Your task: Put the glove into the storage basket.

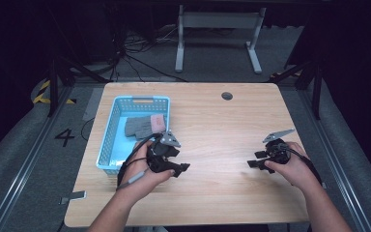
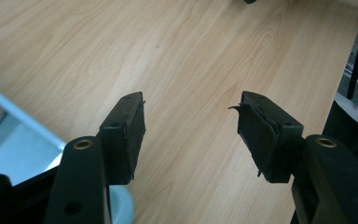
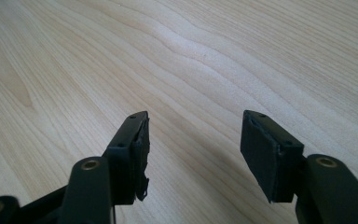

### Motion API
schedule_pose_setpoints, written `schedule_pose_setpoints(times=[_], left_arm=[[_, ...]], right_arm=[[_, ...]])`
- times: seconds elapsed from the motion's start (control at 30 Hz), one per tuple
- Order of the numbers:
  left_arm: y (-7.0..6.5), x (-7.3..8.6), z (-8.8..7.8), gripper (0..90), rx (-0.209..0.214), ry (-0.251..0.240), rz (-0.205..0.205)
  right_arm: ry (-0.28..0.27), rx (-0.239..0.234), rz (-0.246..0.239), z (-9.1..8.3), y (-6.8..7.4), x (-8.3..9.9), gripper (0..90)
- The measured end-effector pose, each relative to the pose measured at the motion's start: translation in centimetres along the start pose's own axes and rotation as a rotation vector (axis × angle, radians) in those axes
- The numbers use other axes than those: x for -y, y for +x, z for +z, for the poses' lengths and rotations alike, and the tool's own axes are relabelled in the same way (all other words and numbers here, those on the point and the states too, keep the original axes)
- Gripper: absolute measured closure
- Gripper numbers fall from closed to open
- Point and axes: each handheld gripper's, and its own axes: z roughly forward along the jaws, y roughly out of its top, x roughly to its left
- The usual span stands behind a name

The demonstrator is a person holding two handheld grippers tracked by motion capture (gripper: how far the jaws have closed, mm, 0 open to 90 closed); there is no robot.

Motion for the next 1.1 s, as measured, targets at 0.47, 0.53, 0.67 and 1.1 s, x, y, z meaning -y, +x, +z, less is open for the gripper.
schedule_pose_setpoints(times=[0.47,0.53,0.67,1.1], left_arm=[[-1.4,3.8,6.0,38.2,0.088,-0.056,0.026],[-1.7,4.4,6.5,35.8,0.086,-0.064,0.021],[-2.4,5.6,7.7,33.4,0.073,-0.054,0.038],[-2.9,6.4,9.7,27.1,0.055,-0.014,0.054]], right_arm=[[0.014,-0.007,-0.008,0.7,-0.1,0.5,42.6],[0.013,-0.007,-0.008,0.7,-0.2,0.7,42.4],[0.009,-0.004,-0.008,0.6,-0.2,0.8,42.3],[-0.005,-0.002,-0.037,1.0,-0.1,1.0,39.6]])
